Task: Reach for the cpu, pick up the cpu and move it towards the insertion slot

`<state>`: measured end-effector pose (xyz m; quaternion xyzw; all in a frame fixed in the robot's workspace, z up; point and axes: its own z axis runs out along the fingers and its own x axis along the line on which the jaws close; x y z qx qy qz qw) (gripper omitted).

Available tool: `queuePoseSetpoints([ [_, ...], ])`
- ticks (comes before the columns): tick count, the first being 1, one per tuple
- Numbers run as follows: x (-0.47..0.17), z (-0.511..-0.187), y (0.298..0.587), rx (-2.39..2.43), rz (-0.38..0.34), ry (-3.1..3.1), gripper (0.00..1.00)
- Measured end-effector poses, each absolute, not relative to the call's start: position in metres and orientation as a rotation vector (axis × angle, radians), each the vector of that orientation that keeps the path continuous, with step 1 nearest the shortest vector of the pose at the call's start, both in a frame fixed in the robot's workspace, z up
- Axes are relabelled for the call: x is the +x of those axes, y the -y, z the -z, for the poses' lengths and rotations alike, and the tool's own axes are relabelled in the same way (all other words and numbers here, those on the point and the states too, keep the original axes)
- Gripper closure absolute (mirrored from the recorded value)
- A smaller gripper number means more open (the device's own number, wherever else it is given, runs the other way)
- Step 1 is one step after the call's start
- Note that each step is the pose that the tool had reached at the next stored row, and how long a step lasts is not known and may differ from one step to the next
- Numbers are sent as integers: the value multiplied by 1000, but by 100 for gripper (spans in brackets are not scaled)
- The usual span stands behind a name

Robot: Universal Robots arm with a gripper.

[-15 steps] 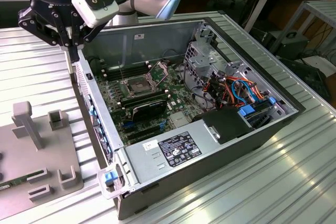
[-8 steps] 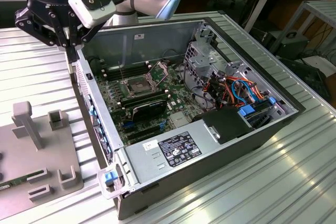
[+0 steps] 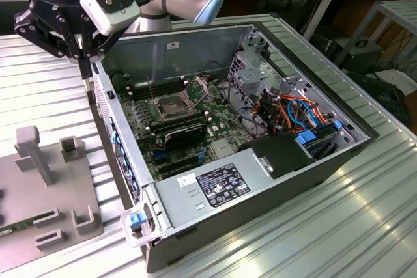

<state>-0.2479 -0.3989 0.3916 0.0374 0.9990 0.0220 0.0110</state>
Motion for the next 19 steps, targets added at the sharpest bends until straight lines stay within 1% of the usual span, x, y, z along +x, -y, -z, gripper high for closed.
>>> queuePoseSetpoints([
  [19,-262,-392,399,117,-69,-3116,89],
])
